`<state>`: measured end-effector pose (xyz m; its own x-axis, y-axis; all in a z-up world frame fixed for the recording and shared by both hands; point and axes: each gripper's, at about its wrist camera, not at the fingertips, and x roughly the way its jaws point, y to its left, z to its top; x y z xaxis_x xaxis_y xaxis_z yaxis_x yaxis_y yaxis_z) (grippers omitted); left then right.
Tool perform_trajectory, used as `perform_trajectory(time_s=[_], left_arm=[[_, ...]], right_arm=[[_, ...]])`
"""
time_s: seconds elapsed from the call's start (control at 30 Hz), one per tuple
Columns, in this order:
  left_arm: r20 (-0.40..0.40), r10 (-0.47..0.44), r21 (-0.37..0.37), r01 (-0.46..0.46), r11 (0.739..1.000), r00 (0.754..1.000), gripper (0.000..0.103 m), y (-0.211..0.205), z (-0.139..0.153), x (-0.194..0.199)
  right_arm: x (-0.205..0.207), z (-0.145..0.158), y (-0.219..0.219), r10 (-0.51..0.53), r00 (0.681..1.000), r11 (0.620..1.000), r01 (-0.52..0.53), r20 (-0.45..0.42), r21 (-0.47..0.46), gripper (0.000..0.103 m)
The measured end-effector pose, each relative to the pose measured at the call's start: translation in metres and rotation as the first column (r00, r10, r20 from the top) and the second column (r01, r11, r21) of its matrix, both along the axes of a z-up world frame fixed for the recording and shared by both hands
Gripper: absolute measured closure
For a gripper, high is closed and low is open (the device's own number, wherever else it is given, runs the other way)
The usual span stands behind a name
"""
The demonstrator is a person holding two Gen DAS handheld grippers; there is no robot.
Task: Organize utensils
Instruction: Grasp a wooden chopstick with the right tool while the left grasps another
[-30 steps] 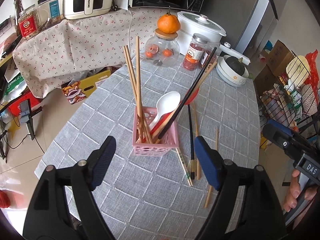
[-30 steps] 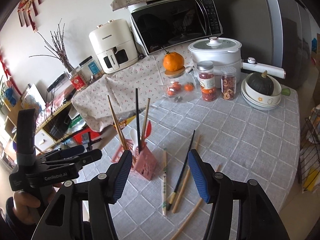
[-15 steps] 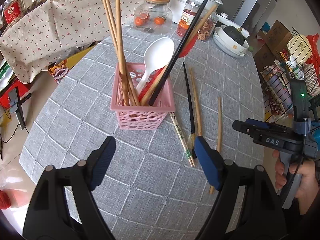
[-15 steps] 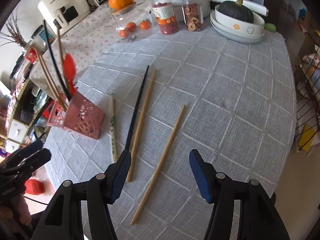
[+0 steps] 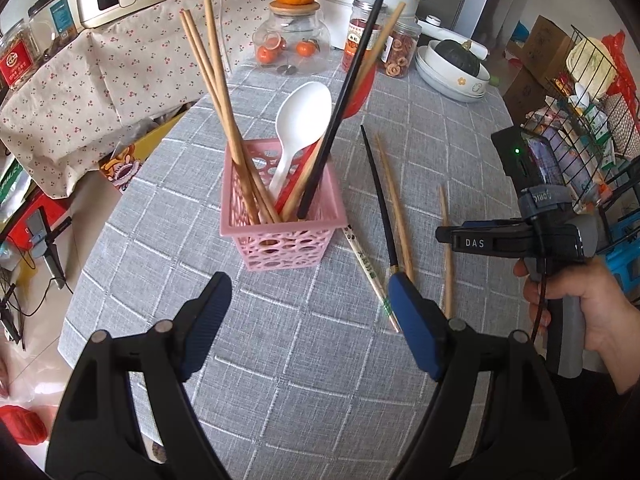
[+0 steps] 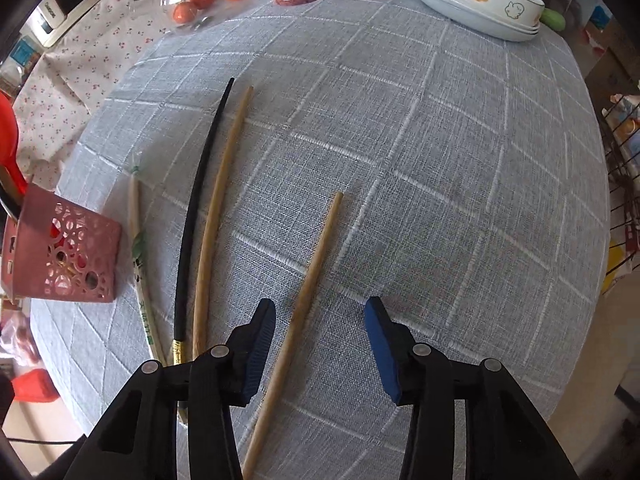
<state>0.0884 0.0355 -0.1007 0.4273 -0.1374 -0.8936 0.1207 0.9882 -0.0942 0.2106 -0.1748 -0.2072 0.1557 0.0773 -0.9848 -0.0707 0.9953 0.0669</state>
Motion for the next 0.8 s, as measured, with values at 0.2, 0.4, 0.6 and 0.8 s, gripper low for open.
perform_trajectory(time_s=[0.2,0.4,0.6,0.8], left_arm=[[0.015,-0.045,0.014,0.045,0.999,0.999,0.034,-0.019,0.004,-0.003],[0.028,-0.139,0.023,0.138,0.99,0.99,0.058,-0.051,0.005,-0.008],[-0.019,-0.21,0.089,0.211,0.973,0.977,0.073,-0.095,-0.013,0.005],[-0.111,-0.185,0.103,0.197,0.975,0.976,0.073,-0.141,-0.046,0.052]], right_arm=[[-0.011,0.004,-0.006,0.016,1.0,1.0,-0.016,-0.009,0.022,0.096],[-0.031,0.035,-0.046,-0.014,0.999,0.996,0.009,0.047,0.093,0.097],[-0.047,0.064,-0.088,-0.046,0.995,0.986,0.032,0.085,0.163,0.097],[-0.055,0.06,-0.12,-0.07,0.996,0.978,0.058,0.058,0.2,0.097]])
